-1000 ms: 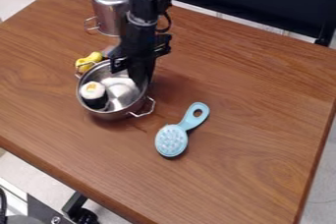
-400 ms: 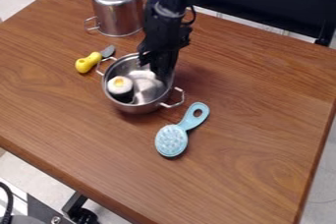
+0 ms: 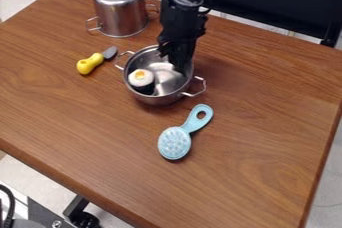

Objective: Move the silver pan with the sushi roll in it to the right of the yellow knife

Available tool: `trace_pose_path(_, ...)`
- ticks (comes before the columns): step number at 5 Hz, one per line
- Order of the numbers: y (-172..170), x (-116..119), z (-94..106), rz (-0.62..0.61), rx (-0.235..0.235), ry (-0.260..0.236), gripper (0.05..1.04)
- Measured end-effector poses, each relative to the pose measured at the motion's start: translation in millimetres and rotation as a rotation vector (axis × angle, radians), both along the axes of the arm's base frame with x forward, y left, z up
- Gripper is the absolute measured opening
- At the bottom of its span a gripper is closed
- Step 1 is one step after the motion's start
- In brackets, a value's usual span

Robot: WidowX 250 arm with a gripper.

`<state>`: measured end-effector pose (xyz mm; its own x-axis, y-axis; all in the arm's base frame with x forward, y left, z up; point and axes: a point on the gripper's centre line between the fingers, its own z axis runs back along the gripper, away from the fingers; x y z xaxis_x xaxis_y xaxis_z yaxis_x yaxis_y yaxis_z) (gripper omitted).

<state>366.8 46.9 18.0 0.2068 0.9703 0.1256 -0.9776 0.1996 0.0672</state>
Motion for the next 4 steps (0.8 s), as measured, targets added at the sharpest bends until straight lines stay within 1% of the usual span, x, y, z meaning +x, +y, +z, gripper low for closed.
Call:
trace_pose_path(2, -3.2, 25.6, 0.0, 0.054, 0.003, -0.022, 0.061)
trace_pose_path(3, -8.0, 31.1, -2.9, 0.067, 0.006, -0.018, 0.061)
trace_pose_path(4, -9.8, 35.2, -3.1, 0.055, -0.003, -0.043, 0.077)
